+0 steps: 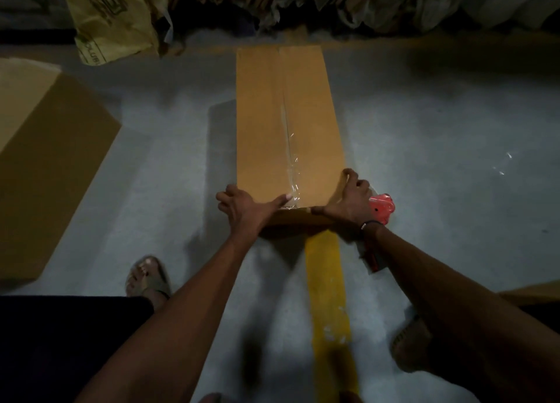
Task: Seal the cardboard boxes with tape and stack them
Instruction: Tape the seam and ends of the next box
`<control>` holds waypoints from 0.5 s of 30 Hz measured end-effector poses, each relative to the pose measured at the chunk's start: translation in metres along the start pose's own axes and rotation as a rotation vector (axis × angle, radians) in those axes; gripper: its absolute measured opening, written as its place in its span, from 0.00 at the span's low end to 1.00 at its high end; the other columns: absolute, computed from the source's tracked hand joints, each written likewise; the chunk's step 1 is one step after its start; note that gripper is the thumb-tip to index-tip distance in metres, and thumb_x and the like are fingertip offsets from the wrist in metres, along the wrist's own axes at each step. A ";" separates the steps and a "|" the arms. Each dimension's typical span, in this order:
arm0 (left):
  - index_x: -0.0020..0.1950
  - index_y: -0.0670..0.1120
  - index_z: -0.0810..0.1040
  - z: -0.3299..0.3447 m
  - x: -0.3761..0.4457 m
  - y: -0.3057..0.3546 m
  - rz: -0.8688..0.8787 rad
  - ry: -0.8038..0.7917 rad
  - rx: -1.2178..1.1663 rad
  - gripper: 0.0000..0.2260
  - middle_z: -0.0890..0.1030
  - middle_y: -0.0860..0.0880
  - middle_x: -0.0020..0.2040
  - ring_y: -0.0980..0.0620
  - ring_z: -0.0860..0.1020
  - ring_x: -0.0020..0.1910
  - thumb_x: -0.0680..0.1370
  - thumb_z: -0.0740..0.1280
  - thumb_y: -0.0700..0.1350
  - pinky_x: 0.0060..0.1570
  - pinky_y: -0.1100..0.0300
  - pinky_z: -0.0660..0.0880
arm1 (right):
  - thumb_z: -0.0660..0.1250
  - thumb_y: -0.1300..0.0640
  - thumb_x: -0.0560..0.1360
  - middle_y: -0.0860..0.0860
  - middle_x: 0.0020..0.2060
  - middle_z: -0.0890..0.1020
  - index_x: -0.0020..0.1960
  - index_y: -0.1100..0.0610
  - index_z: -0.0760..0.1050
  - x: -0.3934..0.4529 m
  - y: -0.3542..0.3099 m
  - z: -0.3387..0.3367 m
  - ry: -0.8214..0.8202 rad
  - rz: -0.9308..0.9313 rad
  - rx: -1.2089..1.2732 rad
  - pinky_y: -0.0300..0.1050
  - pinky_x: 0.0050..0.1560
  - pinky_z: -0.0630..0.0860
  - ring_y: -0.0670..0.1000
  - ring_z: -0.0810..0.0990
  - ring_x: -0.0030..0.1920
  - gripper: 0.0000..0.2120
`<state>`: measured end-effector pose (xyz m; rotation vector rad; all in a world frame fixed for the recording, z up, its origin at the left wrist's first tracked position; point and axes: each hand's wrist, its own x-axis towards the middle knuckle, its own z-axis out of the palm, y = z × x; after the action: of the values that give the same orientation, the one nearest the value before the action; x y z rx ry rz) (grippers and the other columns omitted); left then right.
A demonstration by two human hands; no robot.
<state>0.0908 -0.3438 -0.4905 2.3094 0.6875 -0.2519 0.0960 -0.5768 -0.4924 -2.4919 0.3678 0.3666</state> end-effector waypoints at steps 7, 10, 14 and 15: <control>0.70 0.39 0.63 0.013 0.009 0.008 -0.090 0.033 0.062 0.60 0.64 0.38 0.70 0.36 0.67 0.69 0.52 0.82 0.71 0.58 0.44 0.75 | 0.77 0.23 0.50 0.62 0.77 0.61 0.81 0.55 0.47 0.002 -0.019 0.029 0.116 0.197 0.188 0.62 0.73 0.66 0.65 0.62 0.76 0.73; 0.72 0.39 0.63 0.012 0.015 -0.005 -0.041 0.038 0.057 0.57 0.65 0.39 0.70 0.36 0.68 0.68 0.55 0.82 0.70 0.61 0.44 0.75 | 0.78 0.23 0.48 0.59 0.71 0.67 0.76 0.56 0.57 0.008 -0.011 0.024 0.104 0.189 0.179 0.61 0.69 0.71 0.63 0.68 0.70 0.68; 0.69 0.41 0.68 0.000 0.023 -0.020 0.016 0.005 0.041 0.49 0.69 0.40 0.67 0.38 0.74 0.64 0.59 0.82 0.68 0.61 0.45 0.77 | 0.81 0.27 0.46 0.54 0.68 0.72 0.74 0.52 0.63 0.008 0.002 0.015 0.064 0.161 0.346 0.59 0.66 0.76 0.58 0.73 0.67 0.64; 0.68 0.42 0.69 -0.005 0.025 -0.023 0.028 -0.019 0.026 0.47 0.70 0.42 0.66 0.40 0.74 0.63 0.60 0.82 0.66 0.60 0.47 0.77 | 0.82 0.28 0.46 0.53 0.68 0.73 0.74 0.52 0.63 0.007 0.004 0.012 0.053 0.159 0.381 0.57 0.66 0.76 0.57 0.74 0.67 0.63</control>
<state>0.0994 -0.3163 -0.5093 2.3368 0.6462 -0.2712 0.0992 -0.5746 -0.5061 -2.1087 0.5998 0.2653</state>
